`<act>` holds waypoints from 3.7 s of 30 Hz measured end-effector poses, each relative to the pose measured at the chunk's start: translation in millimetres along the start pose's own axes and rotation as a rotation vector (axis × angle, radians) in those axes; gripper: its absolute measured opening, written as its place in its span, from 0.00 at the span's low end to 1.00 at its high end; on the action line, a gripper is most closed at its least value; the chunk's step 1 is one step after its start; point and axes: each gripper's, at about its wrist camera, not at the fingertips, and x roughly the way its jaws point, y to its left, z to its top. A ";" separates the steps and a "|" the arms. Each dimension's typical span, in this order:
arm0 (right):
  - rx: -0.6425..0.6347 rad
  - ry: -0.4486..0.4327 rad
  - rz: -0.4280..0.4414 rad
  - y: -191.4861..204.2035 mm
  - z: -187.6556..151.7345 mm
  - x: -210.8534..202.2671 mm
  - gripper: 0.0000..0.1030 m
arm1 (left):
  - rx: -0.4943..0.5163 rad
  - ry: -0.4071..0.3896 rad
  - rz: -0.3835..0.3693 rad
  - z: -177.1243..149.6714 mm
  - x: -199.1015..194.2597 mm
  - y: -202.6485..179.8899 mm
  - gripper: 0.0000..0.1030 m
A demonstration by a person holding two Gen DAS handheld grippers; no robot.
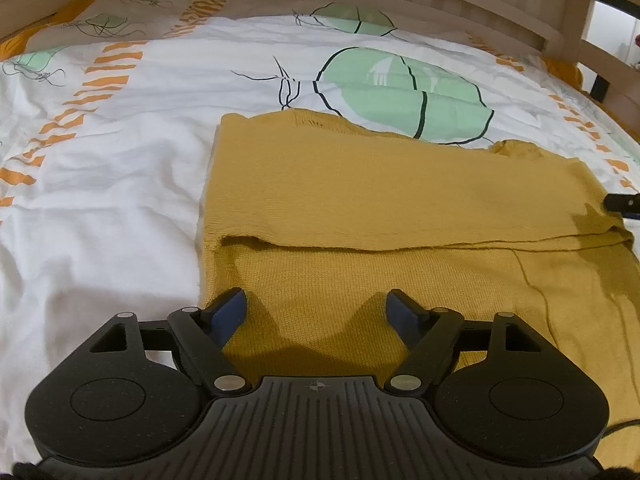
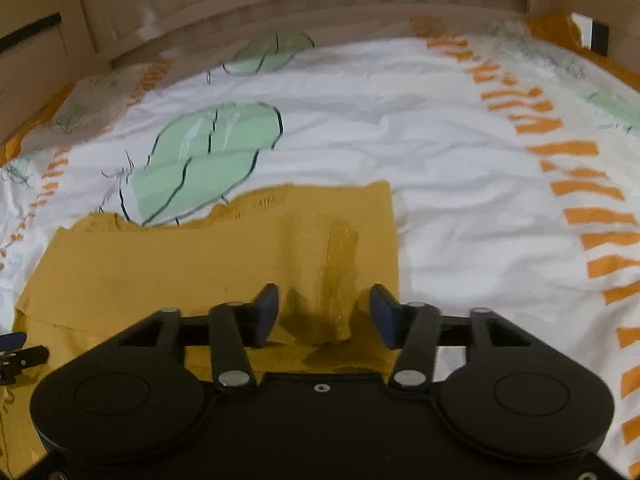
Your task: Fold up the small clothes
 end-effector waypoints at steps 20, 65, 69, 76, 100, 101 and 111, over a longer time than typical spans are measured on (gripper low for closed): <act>-0.136 0.006 -0.179 3.4 -1.8 29.1 0.76 | -0.007 0.000 -0.006 -0.4 2.6 -1.0 0.80; 0.103 -0.025 0.039 -10.8 -55.1 -116.5 0.99 | -0.115 -0.098 0.018 -25.0 -129.7 -3.5 0.84; 0.102 0.016 0.066 -5.9 -77.8 -136.9 0.99 | -0.123 -0.103 -0.003 -41.0 -152.3 -3.9 0.84; 0.100 0.103 0.070 -4.4 -115.1 -156.6 0.99 | -0.120 -0.087 0.012 -75.7 -176.1 -1.0 0.84; 0.115 0.199 0.086 10.0 -164.8 -180.0 1.00 | -0.154 0.029 0.063 -152.6 -181.0 26.4 0.84; 0.113 0.201 0.086 9.9 -165.4 -179.7 1.00 | -0.157 0.036 0.062 -153.7 -179.3 28.5 0.84; 0.106 0.258 0.088 11.1 -169.2 -173.7 1.00 | -0.117 0.096 0.040 -154.6 -159.1 29.3 0.84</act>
